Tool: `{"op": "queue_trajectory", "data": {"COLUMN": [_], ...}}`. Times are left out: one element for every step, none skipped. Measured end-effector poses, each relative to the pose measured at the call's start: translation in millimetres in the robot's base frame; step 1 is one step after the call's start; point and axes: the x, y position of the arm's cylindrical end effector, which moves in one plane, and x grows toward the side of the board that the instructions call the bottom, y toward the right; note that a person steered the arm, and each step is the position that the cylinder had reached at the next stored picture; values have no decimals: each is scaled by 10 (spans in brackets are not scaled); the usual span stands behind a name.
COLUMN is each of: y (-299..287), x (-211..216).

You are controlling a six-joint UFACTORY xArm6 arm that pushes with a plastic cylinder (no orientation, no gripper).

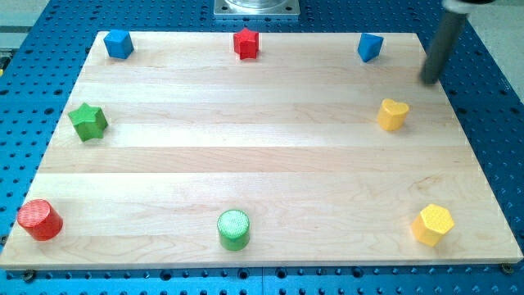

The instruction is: Place the triangle vertically top to the green circle

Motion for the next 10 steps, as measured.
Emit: {"op": "queue_trajectory", "data": {"y": [-172, -477, -513, -896, -1540, -2104, -2115, -2114, -2169, -2416], "x": [-304, -416, -687, -716, -491, -222, -148, -129, 53, 425]}}
